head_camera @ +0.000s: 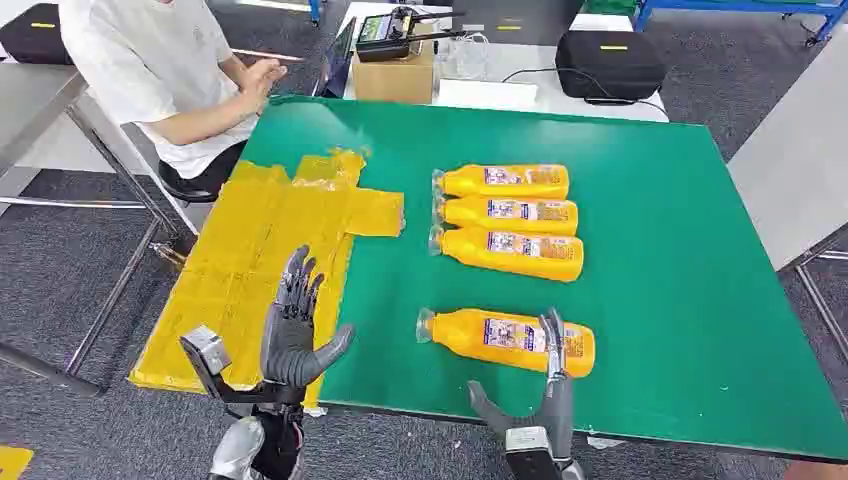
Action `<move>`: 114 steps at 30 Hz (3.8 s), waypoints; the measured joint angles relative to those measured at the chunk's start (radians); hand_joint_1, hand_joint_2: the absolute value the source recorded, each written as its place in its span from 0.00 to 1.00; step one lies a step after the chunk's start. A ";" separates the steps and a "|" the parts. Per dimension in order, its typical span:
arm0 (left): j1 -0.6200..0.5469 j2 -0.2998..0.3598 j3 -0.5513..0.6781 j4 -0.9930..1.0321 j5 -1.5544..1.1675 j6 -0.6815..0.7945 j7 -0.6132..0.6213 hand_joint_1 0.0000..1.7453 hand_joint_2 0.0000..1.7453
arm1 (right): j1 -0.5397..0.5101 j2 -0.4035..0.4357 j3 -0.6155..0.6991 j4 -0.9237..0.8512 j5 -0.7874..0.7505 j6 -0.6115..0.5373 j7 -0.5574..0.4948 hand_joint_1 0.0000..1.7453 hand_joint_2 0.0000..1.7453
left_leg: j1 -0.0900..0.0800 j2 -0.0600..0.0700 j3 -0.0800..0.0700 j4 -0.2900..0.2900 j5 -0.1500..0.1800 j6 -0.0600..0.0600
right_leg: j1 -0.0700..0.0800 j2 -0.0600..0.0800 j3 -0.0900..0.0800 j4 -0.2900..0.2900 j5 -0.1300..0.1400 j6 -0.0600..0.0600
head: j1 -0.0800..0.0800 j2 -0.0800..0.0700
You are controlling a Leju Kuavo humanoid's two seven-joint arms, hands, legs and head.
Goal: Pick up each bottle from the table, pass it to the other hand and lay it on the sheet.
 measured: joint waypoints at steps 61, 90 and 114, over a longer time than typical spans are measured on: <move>0.003 -0.025 0.044 0.025 -0.037 -0.108 0.034 0.00 1.00 | -0.240 -0.354 0.033 0.107 0.678 0.413 0.528 0.00 1.00 | -0.001 0.000 0.000 0.000 0.000 0.000 | -0.001 0.000 0.000 0.000 0.000 0.000 | 0.000 0.000; 0.019 -0.025 0.068 0.027 -0.074 -0.101 0.035 0.00 1.00 | -0.402 -0.392 0.158 0.213 0.769 0.546 0.665 1.00 1.00 | -0.001 0.000 0.002 0.001 0.000 0.000 | -0.001 0.000 0.002 0.000 0.000 0.000 | 0.000 0.000; 0.013 -0.014 0.005 0.052 -0.194 0.002 -0.014 0.00 1.00 | -0.247 -0.218 0.007 0.029 0.061 0.414 0.181 1.00 1.00 | 0.000 0.000 0.005 0.000 0.000 0.000 | 0.000 0.000 0.005 0.000 0.000 0.000 | 0.000 0.000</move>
